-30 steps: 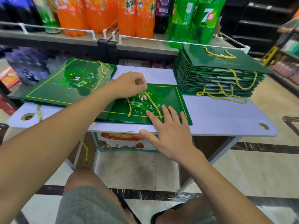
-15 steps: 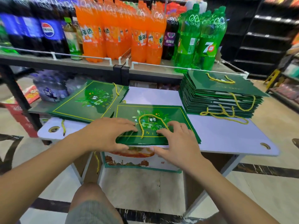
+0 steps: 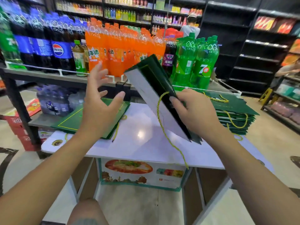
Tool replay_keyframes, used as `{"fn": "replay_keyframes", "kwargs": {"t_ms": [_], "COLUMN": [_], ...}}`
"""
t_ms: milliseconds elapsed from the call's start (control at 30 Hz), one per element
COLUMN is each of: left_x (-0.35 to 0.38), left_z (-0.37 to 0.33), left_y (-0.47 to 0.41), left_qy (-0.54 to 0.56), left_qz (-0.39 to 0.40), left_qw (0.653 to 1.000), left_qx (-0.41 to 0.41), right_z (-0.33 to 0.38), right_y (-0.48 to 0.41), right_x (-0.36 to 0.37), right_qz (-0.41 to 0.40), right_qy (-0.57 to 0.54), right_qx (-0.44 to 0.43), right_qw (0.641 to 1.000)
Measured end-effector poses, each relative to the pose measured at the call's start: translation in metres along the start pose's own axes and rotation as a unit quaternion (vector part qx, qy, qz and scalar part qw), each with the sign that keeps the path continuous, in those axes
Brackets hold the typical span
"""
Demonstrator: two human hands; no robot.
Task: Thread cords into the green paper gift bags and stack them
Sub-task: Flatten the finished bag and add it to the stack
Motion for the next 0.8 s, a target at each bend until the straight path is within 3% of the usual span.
{"fn": "replay_keyframes", "kwargs": {"t_ms": [100, 200, 300, 333, 433, 567, 700, 800], "left_x": [0.024, 0.066, 0.097, 0.102, 0.097, 0.088, 0.077, 0.078], "left_z": [0.049, 0.089, 0.101, 0.103, 0.110, 0.115, 0.123, 0.134], "left_y": [0.004, 0.025, 0.047, 0.047, 0.037, 0.028, 0.027, 0.033], "left_qy": [0.084, 0.208, 0.337, 0.362, 0.356, 0.315, 0.246, 0.190], "left_qz": [0.013, 0.094, 0.167, 0.169, 0.134, 0.159, 0.188, 0.199], "left_qw": [0.976, 0.903, 0.819, 0.809, 0.830, 0.849, 0.870, 0.882], "left_qx": [-0.199, -0.364, -0.432, -0.431, -0.408, -0.394, -0.384, -0.383], "right_z": [-0.018, -0.029, -0.030, -0.030, -0.027, -0.022, -0.022, -0.028], "right_y": [-0.006, -0.001, 0.016, 0.021, 0.042, 0.079, 0.113, 0.117], "right_x": [-0.020, -0.011, 0.017, 0.029, 0.057, 0.092, 0.113, 0.108], "right_qz": [-0.049, -0.070, -0.061, -0.048, -0.006, 0.098, 0.236, 0.243], "right_qy": [-0.168, -0.347, -0.496, -0.536, -0.599, -0.607, -0.536, -0.489], "right_qx": [0.070, 0.142, 0.203, 0.218, 0.252, 0.304, 0.300, 0.266], "right_qw": [0.982, 0.924, 0.842, 0.814, 0.761, 0.728, 0.753, 0.794]}}
Point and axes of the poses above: each hand's wrist, its own y-axis away from the middle knuckle, its own x-axis out of the palm, z = x × y, the point moved 9 cm from there along -y, towards the middle knuckle, and after that the axes turned 7 degrees about z, right-handed, at the moved point
